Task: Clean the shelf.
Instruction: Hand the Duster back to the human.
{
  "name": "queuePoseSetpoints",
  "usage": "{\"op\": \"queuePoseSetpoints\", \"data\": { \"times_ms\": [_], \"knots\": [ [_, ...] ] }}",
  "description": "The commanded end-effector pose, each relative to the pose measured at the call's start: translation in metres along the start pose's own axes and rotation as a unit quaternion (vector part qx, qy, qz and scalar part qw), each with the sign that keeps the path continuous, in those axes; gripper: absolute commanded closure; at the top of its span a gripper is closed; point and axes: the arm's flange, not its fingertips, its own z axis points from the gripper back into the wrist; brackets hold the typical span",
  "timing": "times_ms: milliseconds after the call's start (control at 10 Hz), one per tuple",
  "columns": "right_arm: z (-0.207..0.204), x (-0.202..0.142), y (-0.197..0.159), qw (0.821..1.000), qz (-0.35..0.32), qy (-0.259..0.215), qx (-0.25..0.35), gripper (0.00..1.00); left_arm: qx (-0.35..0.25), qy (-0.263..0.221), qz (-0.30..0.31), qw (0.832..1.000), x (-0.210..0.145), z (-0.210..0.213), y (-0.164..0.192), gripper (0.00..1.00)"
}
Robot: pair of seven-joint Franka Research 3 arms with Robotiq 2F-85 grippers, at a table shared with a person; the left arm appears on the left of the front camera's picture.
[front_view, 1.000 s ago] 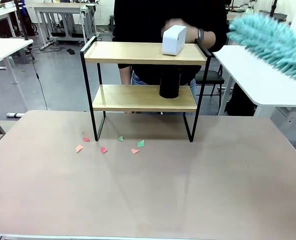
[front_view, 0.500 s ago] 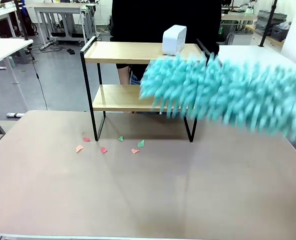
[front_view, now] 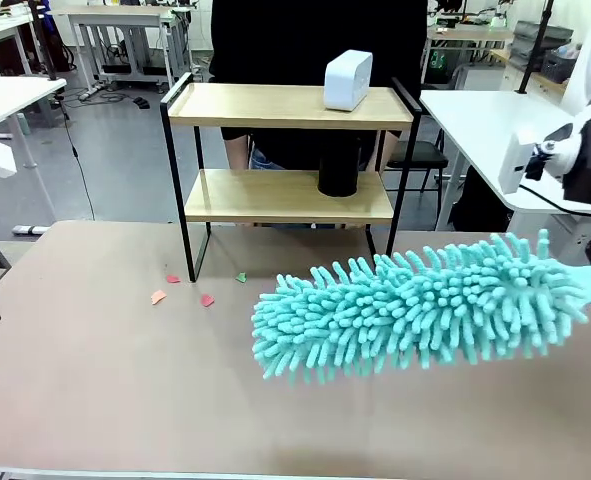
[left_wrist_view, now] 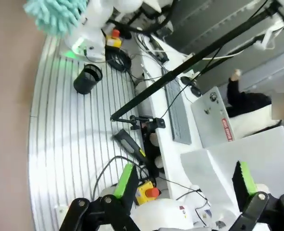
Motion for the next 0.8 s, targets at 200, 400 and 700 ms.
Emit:
{"op": "queuePoseSetpoints", "data": {
  "times_ms": [200, 400, 700],
  "knots": [
    [0.0, -0.008, 0.006, 1.0, 0.006, -0.009, -0.004, 0.88, -0.005, 0.009, -0.007, 1.0, 0.003, -0.004, -0.002, 0.0],
    [0.042, 0.036, 0.008, 0.998, 0.027, 0.036, -0.049, 0.88, 0.035, -0.032, 0.079, 0.996, 0.071, 0.003, 0.052, 0.0],
    [0.056, 0.093, -0.005, 0.993, 0.047, 0.108, -0.029, 0.88, 0.013, -0.092, 0.104, 0.99, 0.108, -0.009, 0.116, 0.0]
  ]
}}
